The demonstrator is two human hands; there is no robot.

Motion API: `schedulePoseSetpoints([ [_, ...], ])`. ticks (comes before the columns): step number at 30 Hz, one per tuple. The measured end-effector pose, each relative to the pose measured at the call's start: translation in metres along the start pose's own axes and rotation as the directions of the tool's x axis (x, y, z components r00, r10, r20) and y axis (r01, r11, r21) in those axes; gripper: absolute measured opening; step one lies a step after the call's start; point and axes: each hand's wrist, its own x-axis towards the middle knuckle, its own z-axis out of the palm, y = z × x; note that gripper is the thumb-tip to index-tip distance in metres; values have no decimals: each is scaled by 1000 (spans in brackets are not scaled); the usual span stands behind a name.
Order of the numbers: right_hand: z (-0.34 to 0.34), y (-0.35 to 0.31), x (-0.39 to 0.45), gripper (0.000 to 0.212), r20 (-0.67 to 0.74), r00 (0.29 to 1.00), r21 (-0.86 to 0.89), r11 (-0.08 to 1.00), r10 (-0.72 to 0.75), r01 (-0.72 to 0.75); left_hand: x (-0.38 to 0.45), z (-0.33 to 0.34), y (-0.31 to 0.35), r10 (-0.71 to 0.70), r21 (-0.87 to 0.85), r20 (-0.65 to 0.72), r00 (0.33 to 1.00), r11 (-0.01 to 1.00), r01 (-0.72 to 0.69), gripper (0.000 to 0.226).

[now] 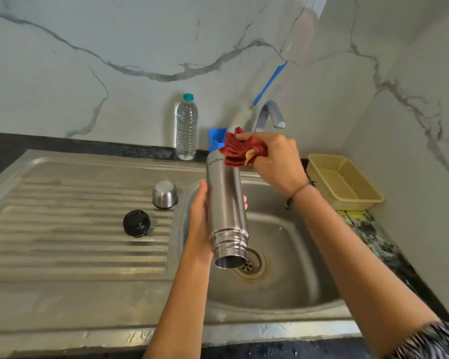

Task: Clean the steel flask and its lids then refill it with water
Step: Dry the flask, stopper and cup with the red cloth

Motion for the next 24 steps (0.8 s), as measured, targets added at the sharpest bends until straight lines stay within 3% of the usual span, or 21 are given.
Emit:
schedulePoseSetpoints([
  [2, 10, -5, 13, 41, 48, 999, -57, 998, -6, 9, 0, 5, 4, -7, 69, 8, 1000, 998, 7, 68],
  [7, 26, -12, 9, 41, 162, 987, -288, 956, -10, 57, -2, 18, 9, 64, 150, 12, 998, 987, -65, 42],
  [12, 22, -16, -20, 34, 258, 966, -404, 908, -2, 110, 0, 15, -4, 104, 37, -22, 994, 994, -103, 36],
  [19, 16, -15, -74, 35, 315, 949, -303, 949, 11, 90, 1, 8, -17, 20, -140, -17, 1000, 990, -22, 43],
  [24, 7, -12, -104, 44, 357, 934, -225, 972, 16, 70, 5, 1, -17, 8, -68, -89, 996, 998, -14, 54],
])
